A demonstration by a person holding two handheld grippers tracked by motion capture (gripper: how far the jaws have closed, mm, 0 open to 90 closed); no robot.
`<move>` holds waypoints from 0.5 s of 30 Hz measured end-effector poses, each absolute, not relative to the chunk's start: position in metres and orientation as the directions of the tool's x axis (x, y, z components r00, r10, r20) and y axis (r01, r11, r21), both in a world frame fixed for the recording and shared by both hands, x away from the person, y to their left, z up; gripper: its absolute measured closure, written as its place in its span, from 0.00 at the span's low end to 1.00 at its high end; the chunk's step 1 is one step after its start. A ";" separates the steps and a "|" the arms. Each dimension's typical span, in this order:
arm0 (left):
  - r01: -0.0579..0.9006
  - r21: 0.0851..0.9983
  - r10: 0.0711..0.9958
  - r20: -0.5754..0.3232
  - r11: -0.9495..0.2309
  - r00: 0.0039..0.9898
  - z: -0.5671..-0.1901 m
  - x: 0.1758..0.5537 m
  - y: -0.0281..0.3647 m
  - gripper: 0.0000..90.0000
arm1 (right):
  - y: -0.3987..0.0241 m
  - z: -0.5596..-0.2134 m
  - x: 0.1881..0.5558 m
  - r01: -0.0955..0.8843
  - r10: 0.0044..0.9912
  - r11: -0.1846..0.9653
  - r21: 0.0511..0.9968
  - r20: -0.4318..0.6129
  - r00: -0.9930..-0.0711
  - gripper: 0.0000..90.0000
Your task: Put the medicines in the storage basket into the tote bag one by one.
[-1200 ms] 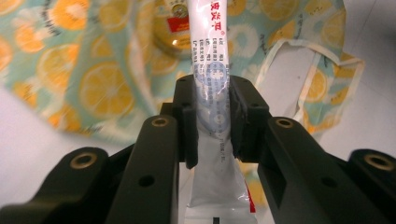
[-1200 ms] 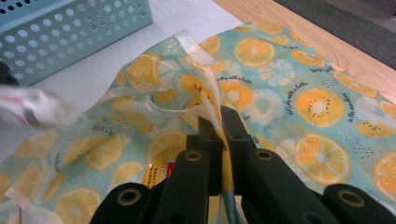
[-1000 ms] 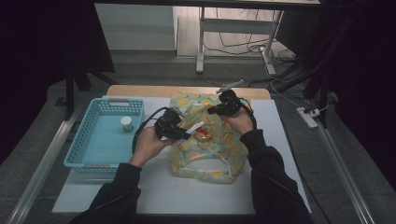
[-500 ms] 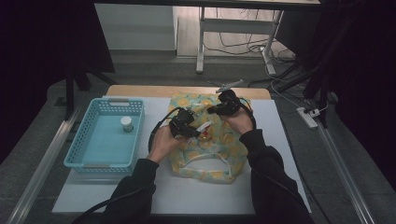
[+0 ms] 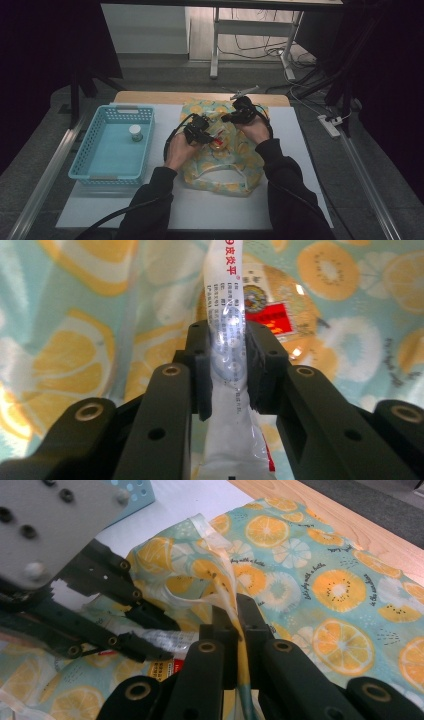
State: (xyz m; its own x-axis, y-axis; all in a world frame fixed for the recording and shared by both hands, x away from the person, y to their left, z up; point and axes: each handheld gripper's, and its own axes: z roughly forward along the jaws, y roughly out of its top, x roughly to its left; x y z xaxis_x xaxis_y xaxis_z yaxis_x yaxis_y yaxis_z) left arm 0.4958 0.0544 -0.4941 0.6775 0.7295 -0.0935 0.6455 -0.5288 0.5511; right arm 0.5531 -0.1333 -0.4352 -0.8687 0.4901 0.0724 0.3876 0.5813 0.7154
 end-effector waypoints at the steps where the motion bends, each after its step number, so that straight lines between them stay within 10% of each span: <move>1: 0.648 0.548 0.731 -0.094 -0.529 0.676 -0.494 0.497 0.055 0.83 | -0.133 -0.435 0.553 0.388 0.490 0.582 0.715 0.073 -0.869 0.99; 15: 0.658 0.571 0.755 -0.098 -0.490 0.648 -0.501 0.505 0.064 0.78 | -0.130 -0.441 0.555 0.396 0.492 0.584 0.708 0.078 -0.867 0.99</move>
